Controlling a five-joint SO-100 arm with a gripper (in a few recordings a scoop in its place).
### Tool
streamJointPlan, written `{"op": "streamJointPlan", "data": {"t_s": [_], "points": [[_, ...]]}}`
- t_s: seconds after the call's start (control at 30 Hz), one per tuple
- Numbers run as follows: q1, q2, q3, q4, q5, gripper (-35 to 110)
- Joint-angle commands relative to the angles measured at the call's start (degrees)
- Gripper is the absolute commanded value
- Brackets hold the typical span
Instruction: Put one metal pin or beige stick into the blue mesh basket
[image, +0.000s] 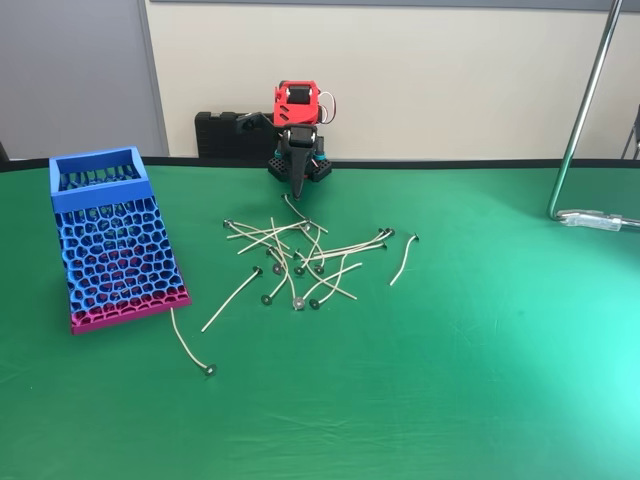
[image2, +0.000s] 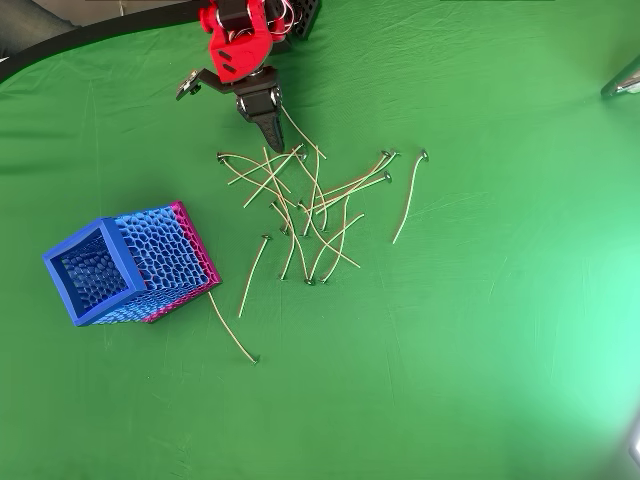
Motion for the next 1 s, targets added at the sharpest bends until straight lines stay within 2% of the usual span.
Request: {"op": "streamJointPlan", "data": {"t_s": [0.0,0.97], "points": [[0.44,0.44,0.18,0.35,0.26,1],[0.70,0.44,0.18,-0.53,0.79,1]]}}
